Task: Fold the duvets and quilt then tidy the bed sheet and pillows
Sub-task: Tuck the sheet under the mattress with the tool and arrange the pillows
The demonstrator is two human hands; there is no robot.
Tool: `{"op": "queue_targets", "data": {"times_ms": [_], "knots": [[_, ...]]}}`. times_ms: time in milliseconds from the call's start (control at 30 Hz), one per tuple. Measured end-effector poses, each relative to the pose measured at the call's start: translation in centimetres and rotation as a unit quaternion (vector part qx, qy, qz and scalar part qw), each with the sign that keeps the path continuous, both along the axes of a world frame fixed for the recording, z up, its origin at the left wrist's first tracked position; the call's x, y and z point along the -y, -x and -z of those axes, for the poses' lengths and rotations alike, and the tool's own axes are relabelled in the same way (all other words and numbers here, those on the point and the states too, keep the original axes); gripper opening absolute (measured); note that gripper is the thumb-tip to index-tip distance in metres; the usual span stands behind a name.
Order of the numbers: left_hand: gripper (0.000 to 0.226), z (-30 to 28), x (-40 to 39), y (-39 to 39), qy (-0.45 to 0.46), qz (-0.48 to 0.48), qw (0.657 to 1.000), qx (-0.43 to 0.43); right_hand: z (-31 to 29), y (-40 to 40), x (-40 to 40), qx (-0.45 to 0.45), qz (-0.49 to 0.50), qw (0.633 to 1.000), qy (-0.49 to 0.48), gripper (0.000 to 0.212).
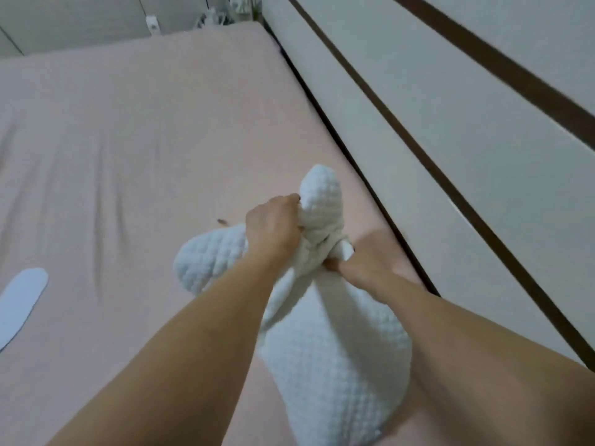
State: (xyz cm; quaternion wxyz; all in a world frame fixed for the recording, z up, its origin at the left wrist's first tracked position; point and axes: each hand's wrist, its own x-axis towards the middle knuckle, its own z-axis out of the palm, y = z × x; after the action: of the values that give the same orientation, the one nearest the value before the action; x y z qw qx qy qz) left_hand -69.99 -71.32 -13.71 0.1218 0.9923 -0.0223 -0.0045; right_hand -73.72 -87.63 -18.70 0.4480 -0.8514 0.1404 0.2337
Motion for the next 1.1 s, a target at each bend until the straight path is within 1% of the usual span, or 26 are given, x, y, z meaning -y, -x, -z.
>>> {"op": "queue_targets", "data": {"times_ms": [33, 67, 133, 167, 200, 233, 267, 300, 333, 400, 433, 467, 533, 567, 600, 633, 667, 733, 800, 833, 900, 933, 967, 1000, 1067, 1100], "knots": [[0.026, -0.5, 1.2, -1.4, -0.018, 0.009, 1.0, 0.016, -1.4, -0.6, 0.8, 0.012, 0.056, 0.995, -0.079, 0.036], [0.035, -0.7, 2.4, -2.7, -0.047, 0.016, 0.998, 0.026, -2.9, -1.0, 1.6, 0.007, 0.104, 0.981, -0.162, 0.03], [0.049, -0.2, 4.9, -4.7, -0.088, 0.02, 0.995, 0.029, -4.4, -1.7, 2.8, 0.034, 0.101, 0.977, -0.186, 0.039], [0.055, 0.3, 5.5, -5.2, -0.088, 0.013, 0.996, 0.007, -4.9, -1.5, 2.5, 0.038, 0.107, 0.97, -0.216, 0.044], [0.061, 1.4, 6.8, -5.6, -0.076, 0.004, 0.997, -0.029, -4.3, -1.5, 3.6, 0.042, 0.105, 0.968, -0.223, 0.047], [0.068, 2.9, 7.5, -5.8, -0.059, -0.013, 0.995, -0.075, -3.0, -1.3, 4.4, 0.054, 0.093, 0.974, -0.198, 0.046], [0.074, 4.3, 7.9, -5.5, -0.041, -0.038, 0.991, -0.121, -1.3, -1.2, 5.1, 0.077, 0.072, 0.986, -0.128, 0.045], [0.078, 5.9, 8.1, -4.9, -0.021, -0.07, 0.984, -0.16, 1.1, -1.4, 6.3, 0.05, 0.089, 0.991, -0.083, 0.049], [0.081, 7.5, 8.1, -4.1, -0.002, -0.108, 0.976, -0.186, 3.2, -1.6, 7.0, 0.022, 0.105, 0.993, -0.042, 0.065], [0.091, 10.5, 7.2, -2.0, 0.028, -0.192, 0.954, -0.229, 6.7, -1.5, 7.2, -0.009, 0.101, 0.994, 0.046, 0.101], [0.098, 11.7, 6.3, -0.9, 0.045, -0.237, 0.939, -0.246, 8.1, -1.4, 7.1, -0.013, 0.103, 0.993, 0.06, 0.111], [0.105, 12.9, 5.2, 0.2, 0.068, -0.282, 0.921, -0.261, 9.2, -1.1, 7.0, -0.019, 0.105, 0.992, 0.071, 0.116], [0.115, 14.5, 3.2, 2.2, 0.122, -0.352, 0.884, -0.282, 9.7, -0.8, 7.0, -0.013, 0.099, 0.993, 0.064, 0.12], [0.116, 14.9, 2.6, 3.2, 0.146, -0.369, 0.871, -0.289, 10.1, -1.0, 7.2, -0.006, 0.093, 0.995, 0.046, 0.117], [0.115, 15.1, 2.4, 4.2, 0.166, -0.372, 0.865, -0.292, 10.5, -1.1, 7.5, 0.007, 0.086, 0.996, 0.033, 0.113], [0.111, 15.1, 2.6, 4.9, 0.178, -0.363, 0.867, -0.292, 10.7, -1.1, 7.6, 0.024, 0.077, 0.996, 0.027, 0.107], [0.106, 15.0, 3.1, 5.3, 0.181, -0.351, 0.872, -0.29, 10.7, -1.1, 7.6, 0.046, 0.063, 0.996, 0.041, 0.1], [0.099, 14.7, 4.8, 6.1, 0.184, -0.33, 0.879, -0.291, 10.1, -0.9, 7.5, 0.093, 0.018, 0.986, 0.135, 0.087], [0.094, 14.7, 6.5, 6.7, 0.212, -0.313, 0.873, -0.308, 9.1, -0.7, 8.1, 0.15, -0.012, 0.954, 0.261, 0.078], [0.094, 14.7, 7.3, 7.3, 0.232, -0.303, 0.866, -0.323, 8.7, -0.4, 8.7, 0.156, -0.017, 0.937, 0.312, 0.075], [0.094, 14.6, 8.3, 8.8, 0.244, -0.272, 0.858, -0.36, 8.0, 0.4, 9.9, 0.094, -0.037, 0.915, 0.391, 0.071], [0.09, 14.4, 8.4, 9.3, 0.224, -0.253, 0.868, -0.365, 7.7, 0.9, 10.2, 0.053, -0.051, 0.903, 0.423, 0.068], [0.081, 14.3, 8.0, 9.3, 0.197, -0.234, 0.884, -0.354, 7.6, 1.2, 10.0, 0.027, -0.072, 0.89, 0.448, 0.066], [0.071, 13.9, 7.3, 9.0, 0.175, -0.217, 0.902, -0.331, 7.4, 1.6, 9.4, 0.033, -0.101, 0.883, 0.458, 0.065], [0.056, 13.6, 4.9, 7.7, 0.159, -0.184, 0.931, -0.272, 7.4, 1.6, 6.2, 0.111, -0.179, 0.885, 0.415, 0.064], [0.055, 13.7, 3.2, 7.1, 0.144, -0.157, 0.947, -0.241, 7.4, 1.4, 3.9, 0.154, -0.221, 0.883, 0.384, 0.063]]}}
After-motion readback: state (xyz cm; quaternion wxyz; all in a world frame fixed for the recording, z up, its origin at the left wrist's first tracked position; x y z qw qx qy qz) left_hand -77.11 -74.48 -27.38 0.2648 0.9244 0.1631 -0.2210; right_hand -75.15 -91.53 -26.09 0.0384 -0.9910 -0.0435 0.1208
